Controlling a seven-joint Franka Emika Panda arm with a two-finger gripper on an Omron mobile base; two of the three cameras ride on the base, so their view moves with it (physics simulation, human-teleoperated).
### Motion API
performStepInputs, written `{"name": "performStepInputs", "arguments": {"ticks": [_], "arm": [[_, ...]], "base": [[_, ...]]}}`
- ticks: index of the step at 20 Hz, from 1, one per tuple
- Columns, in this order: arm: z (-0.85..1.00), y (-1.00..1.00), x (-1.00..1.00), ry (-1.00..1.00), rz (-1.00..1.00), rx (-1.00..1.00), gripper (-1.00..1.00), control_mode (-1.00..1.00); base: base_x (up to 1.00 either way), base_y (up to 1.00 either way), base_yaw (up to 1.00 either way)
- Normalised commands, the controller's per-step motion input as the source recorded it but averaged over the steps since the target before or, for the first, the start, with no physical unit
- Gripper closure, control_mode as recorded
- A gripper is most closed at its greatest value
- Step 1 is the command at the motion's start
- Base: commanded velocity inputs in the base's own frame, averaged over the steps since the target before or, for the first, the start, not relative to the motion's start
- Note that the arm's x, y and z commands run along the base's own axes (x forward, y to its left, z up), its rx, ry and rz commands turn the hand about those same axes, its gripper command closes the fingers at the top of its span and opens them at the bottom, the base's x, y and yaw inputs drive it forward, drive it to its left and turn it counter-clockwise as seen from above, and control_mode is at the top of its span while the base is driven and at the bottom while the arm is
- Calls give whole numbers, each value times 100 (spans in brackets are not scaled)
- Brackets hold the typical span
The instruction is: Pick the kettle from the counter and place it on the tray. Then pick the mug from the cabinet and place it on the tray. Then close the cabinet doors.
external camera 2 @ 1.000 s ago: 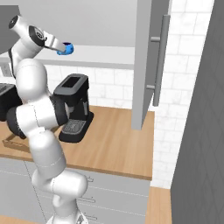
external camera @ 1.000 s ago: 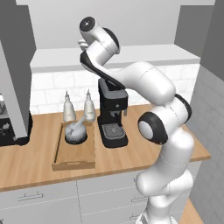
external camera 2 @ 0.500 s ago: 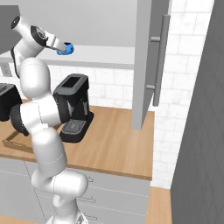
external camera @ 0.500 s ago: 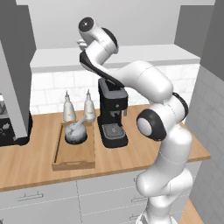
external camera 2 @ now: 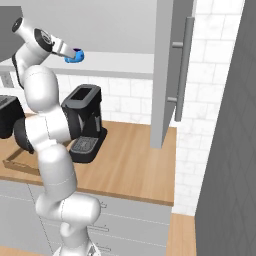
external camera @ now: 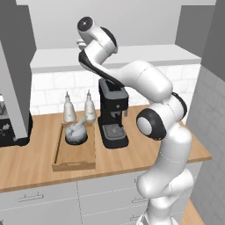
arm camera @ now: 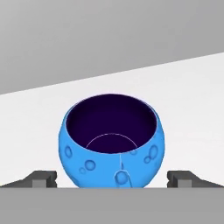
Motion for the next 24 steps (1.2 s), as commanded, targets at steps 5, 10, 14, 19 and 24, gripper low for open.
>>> {"name": "performStepInputs", "arguments": {"ticks": [5, 10, 14, 19, 24], "arm": [[0, 0, 0, 0, 0, 0, 100, -100], [-8, 0, 11, 0, 0, 0, 100, -100], [-6, 0, 5, 0, 0, 1, 100, -100], [-6, 0, 0, -1, 0, 1, 100, -100], [-1, -3, -18, -5, 0, 4, 100, -100]], "base": [[0, 0, 0], [0, 0, 0], [0, 0, 0], [0, 0, 0], [0, 0, 0]]}}
